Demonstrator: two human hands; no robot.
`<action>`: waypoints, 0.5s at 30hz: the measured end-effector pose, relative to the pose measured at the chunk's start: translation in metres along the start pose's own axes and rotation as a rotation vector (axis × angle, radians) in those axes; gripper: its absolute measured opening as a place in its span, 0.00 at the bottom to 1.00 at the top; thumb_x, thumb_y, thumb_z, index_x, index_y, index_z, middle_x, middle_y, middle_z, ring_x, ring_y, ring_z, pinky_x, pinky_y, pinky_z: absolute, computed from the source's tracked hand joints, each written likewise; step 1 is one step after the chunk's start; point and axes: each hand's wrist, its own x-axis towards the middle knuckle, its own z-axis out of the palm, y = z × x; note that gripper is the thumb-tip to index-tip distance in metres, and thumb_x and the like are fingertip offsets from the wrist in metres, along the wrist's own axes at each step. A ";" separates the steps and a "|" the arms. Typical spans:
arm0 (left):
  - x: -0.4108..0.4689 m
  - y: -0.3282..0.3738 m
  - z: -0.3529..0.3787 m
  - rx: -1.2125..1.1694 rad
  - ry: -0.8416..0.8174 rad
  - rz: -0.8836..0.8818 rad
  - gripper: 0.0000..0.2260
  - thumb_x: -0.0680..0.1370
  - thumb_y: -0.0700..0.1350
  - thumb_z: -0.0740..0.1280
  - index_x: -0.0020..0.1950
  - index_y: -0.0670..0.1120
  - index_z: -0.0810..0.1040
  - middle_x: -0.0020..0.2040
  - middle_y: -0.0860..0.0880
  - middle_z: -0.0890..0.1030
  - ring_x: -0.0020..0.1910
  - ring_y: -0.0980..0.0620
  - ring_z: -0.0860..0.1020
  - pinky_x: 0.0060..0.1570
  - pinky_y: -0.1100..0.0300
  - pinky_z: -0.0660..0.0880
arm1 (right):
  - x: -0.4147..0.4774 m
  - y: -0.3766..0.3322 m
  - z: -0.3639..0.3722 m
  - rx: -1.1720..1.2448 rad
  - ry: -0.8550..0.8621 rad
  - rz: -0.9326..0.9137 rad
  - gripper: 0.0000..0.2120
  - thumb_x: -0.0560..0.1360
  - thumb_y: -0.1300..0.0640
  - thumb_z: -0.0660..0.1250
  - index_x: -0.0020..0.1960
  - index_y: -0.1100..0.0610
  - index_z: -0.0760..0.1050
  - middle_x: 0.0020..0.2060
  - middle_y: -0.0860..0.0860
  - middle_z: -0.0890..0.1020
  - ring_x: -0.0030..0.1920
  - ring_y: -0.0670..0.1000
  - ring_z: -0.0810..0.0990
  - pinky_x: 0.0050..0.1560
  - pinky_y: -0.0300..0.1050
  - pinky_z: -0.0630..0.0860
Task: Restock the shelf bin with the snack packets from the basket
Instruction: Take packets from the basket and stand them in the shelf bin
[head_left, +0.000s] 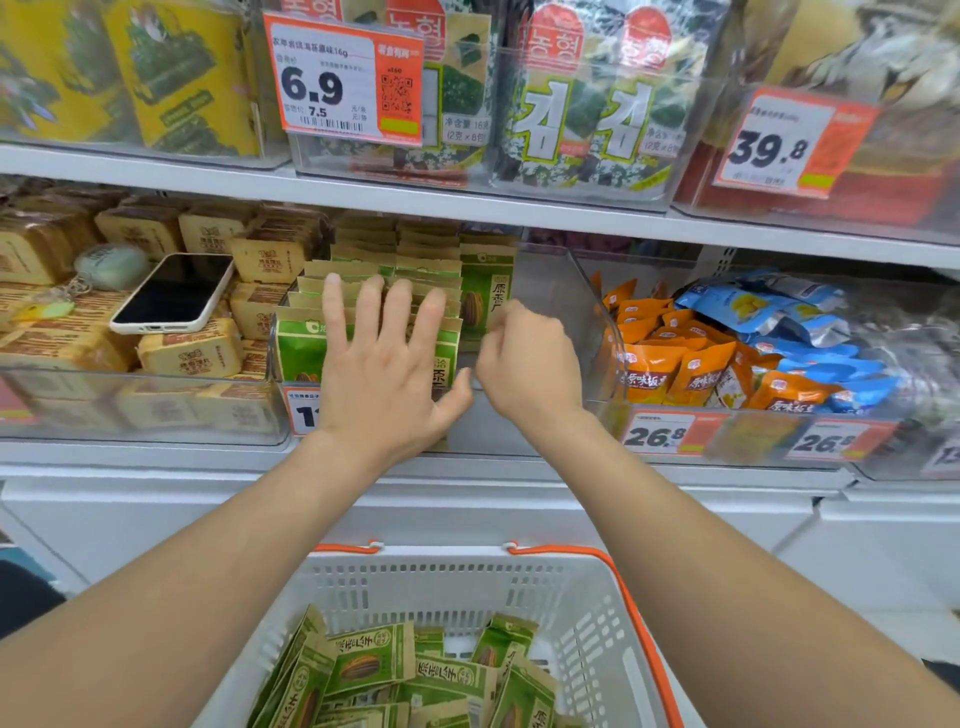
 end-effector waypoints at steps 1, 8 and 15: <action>-0.002 0.000 -0.004 -0.008 0.018 0.010 0.38 0.76 0.63 0.60 0.81 0.44 0.65 0.78 0.37 0.67 0.79 0.33 0.62 0.79 0.30 0.47 | -0.007 0.003 0.000 -0.021 0.073 -0.058 0.09 0.76 0.60 0.62 0.52 0.57 0.80 0.47 0.56 0.84 0.49 0.62 0.80 0.44 0.52 0.72; -0.042 0.001 0.002 -0.140 0.209 0.441 0.22 0.73 0.43 0.67 0.66 0.38 0.77 0.64 0.37 0.77 0.61 0.33 0.75 0.61 0.40 0.71 | -0.063 0.016 -0.006 -0.053 0.194 -0.291 0.06 0.73 0.56 0.61 0.44 0.56 0.75 0.28 0.53 0.78 0.29 0.61 0.76 0.29 0.45 0.62; -0.104 0.017 0.029 -0.210 -0.208 0.462 0.13 0.73 0.43 0.64 0.58 0.44 0.73 0.46 0.46 0.76 0.40 0.40 0.77 0.41 0.50 0.65 | -0.124 0.046 0.020 -0.181 -0.248 -0.197 0.09 0.77 0.53 0.59 0.51 0.55 0.75 0.34 0.56 0.82 0.37 0.64 0.80 0.33 0.49 0.66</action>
